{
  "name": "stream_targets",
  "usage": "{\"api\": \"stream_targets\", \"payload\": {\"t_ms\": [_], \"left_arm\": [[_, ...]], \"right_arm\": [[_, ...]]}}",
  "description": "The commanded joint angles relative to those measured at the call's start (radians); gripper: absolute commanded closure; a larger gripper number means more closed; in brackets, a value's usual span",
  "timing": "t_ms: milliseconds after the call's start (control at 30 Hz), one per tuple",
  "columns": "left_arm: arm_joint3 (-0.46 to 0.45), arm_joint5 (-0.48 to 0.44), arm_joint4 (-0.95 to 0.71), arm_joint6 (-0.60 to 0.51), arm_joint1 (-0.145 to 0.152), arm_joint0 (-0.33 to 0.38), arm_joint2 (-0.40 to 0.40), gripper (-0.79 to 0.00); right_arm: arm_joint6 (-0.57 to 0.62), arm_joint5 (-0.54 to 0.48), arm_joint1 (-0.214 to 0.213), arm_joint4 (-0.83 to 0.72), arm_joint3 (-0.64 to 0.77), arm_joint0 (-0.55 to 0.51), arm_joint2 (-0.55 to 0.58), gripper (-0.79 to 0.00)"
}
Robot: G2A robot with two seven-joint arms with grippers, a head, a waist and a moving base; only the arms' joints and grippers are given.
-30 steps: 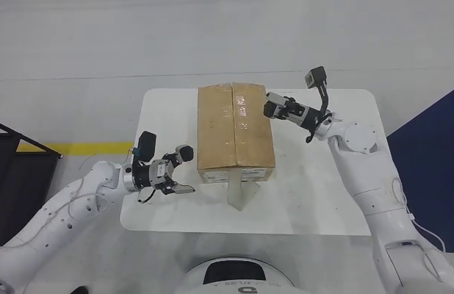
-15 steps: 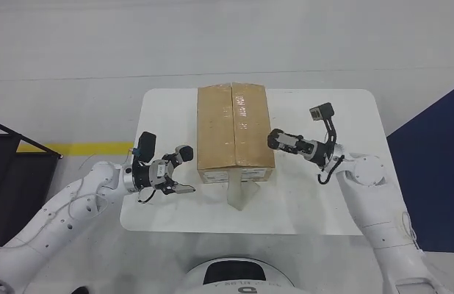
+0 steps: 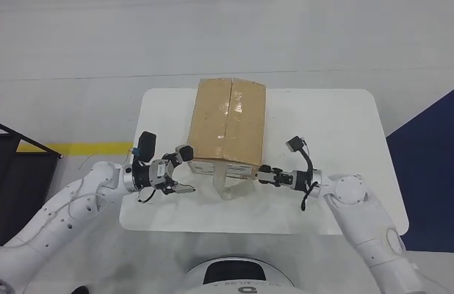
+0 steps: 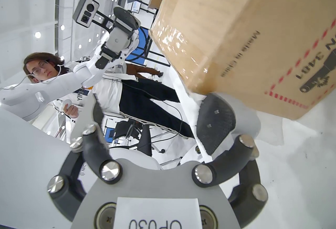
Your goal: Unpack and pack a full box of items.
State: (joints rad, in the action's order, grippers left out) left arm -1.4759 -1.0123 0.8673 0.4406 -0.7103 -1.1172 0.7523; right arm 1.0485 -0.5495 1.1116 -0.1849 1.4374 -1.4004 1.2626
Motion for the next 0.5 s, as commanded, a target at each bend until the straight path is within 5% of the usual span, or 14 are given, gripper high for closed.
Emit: {"api": "stream_targets", "payload": {"t_ms": [0, 200, 467], "left_arm": [[0.000, 0.000, 0.000, 0.000, 0.000, 0.000, 0.000, -0.785], [0.000, 0.000, 0.000, 0.000, 0.000, 0.000, 0.000, -0.785], [0.000, 0.000, 0.000, 0.000, 0.000, 0.000, 0.000, -0.785]], "right_arm": [[-0.020, -0.017, 0.002, 0.001, -0.006, -0.003, -0.010, -0.785], [-0.090, -0.093, -0.004, -0.006, 0.022, -0.059, 0.008, -0.785], [-0.138, -0.048, -0.003, 0.048, 0.044, -0.071, -0.031, -0.785]]}}
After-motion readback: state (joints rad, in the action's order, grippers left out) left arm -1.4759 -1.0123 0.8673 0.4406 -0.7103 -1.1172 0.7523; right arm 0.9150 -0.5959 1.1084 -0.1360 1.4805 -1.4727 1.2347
